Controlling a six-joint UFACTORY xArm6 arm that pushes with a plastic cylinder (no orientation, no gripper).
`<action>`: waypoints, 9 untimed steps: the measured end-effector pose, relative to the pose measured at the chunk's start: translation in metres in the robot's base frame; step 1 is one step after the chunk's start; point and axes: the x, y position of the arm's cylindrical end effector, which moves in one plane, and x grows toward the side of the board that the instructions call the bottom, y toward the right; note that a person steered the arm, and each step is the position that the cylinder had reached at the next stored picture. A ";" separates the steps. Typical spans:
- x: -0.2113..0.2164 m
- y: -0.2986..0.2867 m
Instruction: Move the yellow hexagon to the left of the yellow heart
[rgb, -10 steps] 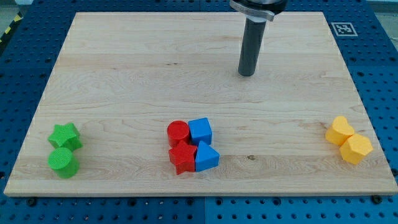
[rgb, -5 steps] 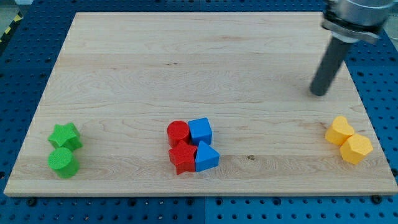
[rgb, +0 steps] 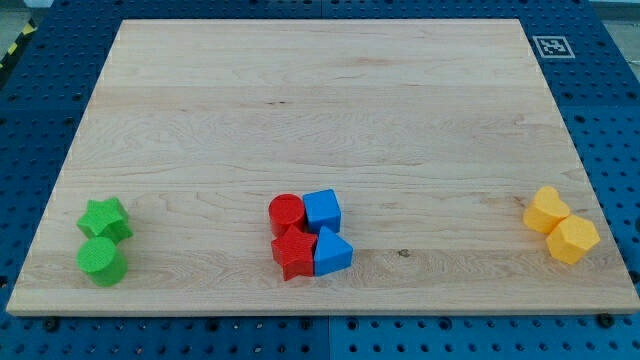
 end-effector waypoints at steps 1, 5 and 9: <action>0.008 0.000; 0.021 -0.011; 0.017 -0.067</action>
